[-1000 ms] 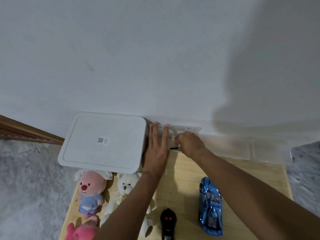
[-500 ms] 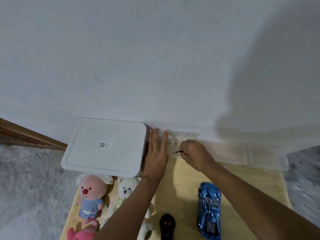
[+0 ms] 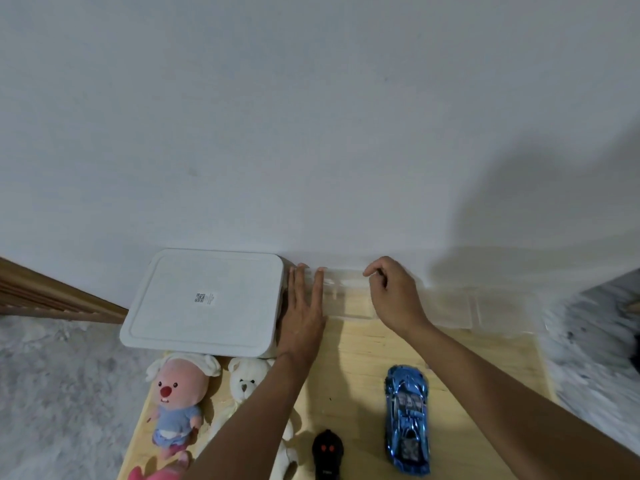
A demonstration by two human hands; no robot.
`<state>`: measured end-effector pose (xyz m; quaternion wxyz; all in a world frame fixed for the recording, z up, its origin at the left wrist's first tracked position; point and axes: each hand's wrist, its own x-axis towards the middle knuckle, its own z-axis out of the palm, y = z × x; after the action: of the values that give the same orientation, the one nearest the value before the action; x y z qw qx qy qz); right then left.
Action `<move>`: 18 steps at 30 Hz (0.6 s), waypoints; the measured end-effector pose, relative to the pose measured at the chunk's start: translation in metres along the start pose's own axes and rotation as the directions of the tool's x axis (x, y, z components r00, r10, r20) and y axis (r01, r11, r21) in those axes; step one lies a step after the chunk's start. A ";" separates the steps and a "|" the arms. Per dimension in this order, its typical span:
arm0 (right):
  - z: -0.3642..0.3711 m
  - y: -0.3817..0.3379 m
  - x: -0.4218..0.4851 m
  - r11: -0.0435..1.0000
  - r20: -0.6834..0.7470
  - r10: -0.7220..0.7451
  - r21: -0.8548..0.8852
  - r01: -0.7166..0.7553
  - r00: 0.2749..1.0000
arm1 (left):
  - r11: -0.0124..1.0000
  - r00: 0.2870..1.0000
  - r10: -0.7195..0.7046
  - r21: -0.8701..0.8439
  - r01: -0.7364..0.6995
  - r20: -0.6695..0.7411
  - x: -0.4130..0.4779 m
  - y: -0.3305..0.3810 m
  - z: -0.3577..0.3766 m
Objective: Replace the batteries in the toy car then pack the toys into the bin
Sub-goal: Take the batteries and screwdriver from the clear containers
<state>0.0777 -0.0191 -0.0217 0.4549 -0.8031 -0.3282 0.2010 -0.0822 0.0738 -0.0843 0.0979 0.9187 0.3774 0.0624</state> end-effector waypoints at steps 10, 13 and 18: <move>0.006 0.018 0.002 0.595 0.253 -0.167 -0.745 0.302 0.953 | 0.999 0.999 0.024 0.045 -0.023 -0.024 0.004 -0.001 -0.001; 0.009 0.021 0.003 0.624 0.212 -0.211 -0.722 0.299 0.954 | 1.000 0.999 0.030 0.002 -0.030 0.010 0.002 -0.003 0.000; 0.008 0.018 0.005 0.630 0.232 -0.239 -0.702 0.332 0.943 | 0.999 0.996 0.040 -0.018 -0.038 0.080 0.000 -0.003 -0.002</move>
<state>0.0824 -0.0180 -0.0418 0.1010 -0.8416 -0.5300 0.0247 -0.0848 0.0763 -0.0830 0.1194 0.9269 0.3546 0.0304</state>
